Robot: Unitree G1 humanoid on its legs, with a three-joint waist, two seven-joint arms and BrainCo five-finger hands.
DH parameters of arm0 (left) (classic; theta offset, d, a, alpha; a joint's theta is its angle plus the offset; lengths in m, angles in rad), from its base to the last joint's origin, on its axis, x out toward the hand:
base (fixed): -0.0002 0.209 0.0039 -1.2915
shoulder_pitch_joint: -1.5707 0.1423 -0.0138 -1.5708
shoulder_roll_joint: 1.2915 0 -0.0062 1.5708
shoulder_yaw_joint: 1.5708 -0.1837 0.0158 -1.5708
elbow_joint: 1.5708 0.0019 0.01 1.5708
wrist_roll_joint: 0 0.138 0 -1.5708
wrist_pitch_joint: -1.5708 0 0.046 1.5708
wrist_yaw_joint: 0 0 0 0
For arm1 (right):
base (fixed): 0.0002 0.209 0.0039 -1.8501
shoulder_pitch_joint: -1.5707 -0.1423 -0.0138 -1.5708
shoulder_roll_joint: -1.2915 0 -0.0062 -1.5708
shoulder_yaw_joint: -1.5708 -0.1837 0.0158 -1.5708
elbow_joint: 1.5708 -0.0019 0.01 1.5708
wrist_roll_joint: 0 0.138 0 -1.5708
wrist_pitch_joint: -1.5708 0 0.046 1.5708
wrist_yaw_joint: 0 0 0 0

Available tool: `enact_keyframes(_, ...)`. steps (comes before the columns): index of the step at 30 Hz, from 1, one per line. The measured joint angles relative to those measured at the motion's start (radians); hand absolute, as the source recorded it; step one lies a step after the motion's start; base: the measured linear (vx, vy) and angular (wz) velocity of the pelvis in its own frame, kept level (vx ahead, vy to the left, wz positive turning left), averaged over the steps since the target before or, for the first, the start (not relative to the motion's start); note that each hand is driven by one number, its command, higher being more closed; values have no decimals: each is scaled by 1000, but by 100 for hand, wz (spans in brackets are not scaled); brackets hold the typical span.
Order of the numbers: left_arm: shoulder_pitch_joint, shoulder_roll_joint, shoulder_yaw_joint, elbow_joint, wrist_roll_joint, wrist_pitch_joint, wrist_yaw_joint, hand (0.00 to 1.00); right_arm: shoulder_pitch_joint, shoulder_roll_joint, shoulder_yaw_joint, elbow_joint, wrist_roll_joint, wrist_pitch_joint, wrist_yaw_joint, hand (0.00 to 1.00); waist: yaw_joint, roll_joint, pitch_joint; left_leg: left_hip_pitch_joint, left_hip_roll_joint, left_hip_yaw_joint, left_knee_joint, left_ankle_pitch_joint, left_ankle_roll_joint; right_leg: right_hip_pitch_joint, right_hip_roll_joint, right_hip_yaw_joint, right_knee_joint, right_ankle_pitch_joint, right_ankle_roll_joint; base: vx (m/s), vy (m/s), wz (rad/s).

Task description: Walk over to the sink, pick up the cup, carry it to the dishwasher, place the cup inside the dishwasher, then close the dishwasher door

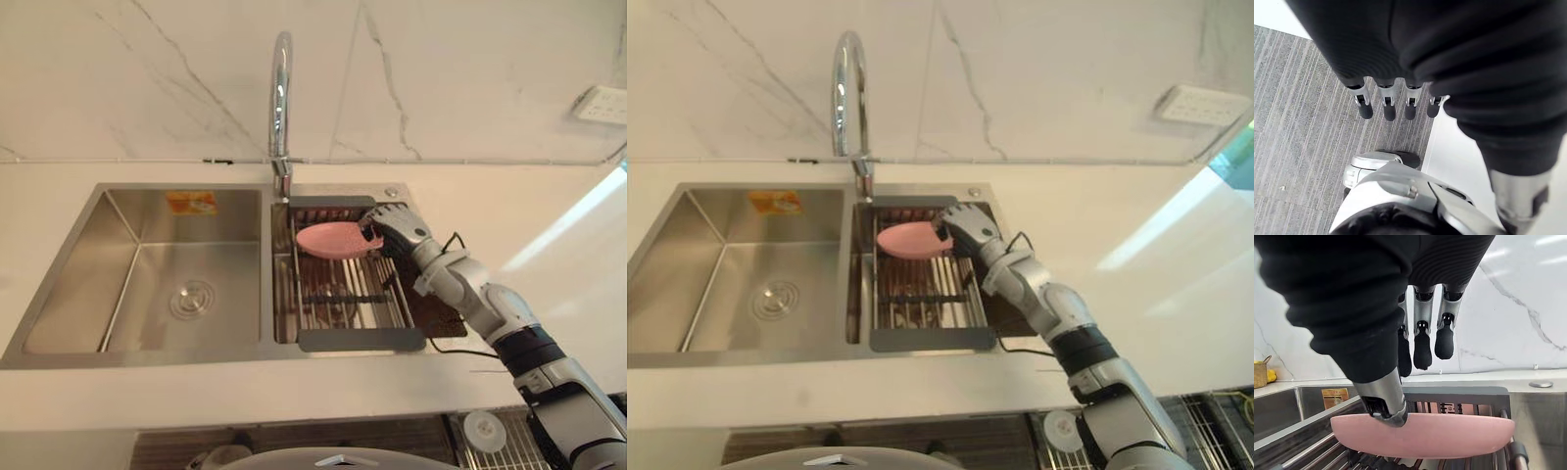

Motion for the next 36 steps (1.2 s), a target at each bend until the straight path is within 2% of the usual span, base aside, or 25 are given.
enact_keyframes(1,1,0,0,0,0,0,1,0,0,10,-4,0,34,15,5,0,-1,0,0,0,0,0,0,0,0,0,0,0,0,0,0,0,0,0)
enact_keyframes(4,1,0,1,-1,0,0,6,0,23,50,-52,0,111,19,27,0,-2,1,0,3,0,0,0,0,0,2,0,0,0,0,0,0,0,0)
enact_keyframes(11,5,0,14,1,1,5,6,0,80,73,-83,0,144,-12,71,0,-6,1,0,7,0,3,0,0,0,5,0,3,0,0,0,0,0,0)
enact_keyframes(14,6,-3,20,2,1,7,5,0,80,73,-83,2,164,-15,97,0,-9,1,-1,8,0,4,0,0,0,5,0,5,0,0,0,0,0,0)
enact_keyframes(18,5,-4,20,2,0,8,5,0,80,73,-81,9,221,-14,180,0,-8,0,-1,7,0,4,0,0,0,5,0,4,0,0,0,0,0,0)
enact_keyframes(24,4,-4,19,2,0,9,7,0,80,77,-78,10,226,-7,197,0,-7,0,-1,7,0,4,0,0,0,5,0,4,0,0,0,0,0,0)
enact_keyframes(36,2,-4,20,2,1,9,8,0,74,159,-4,97,132,94,162,0,6,-4,-5,6,-1,-3,0,1,1,7,-1,-3,0,0,0,0,0,1)
